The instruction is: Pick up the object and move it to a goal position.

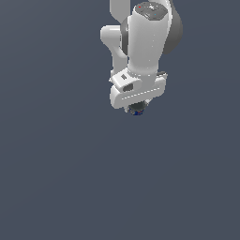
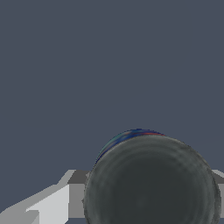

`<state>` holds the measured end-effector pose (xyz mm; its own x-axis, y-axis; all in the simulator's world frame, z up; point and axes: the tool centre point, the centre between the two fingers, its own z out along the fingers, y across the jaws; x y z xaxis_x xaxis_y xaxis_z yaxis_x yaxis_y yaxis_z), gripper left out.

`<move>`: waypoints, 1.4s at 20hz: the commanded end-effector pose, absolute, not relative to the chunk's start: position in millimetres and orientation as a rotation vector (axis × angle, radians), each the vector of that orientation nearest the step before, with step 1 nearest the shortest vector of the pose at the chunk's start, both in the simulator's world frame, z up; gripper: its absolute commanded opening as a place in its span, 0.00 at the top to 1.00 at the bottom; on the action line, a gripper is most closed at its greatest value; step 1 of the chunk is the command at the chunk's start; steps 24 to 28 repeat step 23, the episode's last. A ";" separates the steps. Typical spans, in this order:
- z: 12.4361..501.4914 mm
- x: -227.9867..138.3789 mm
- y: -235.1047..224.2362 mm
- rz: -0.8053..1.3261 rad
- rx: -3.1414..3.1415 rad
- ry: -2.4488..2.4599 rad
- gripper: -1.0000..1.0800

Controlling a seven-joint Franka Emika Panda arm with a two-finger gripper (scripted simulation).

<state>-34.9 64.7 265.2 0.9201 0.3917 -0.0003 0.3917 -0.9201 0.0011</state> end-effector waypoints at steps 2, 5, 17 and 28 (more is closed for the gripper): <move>301.4 -31.1 82.3 0.000 3.077 0.627 1.00; 328.2 -27.4 95.3 0.000 3.078 0.627 1.00; 387.5 -16.7 124.8 0.000 3.078 0.626 1.00; 393.3 -15.1 127.8 0.000 3.078 0.626 1.00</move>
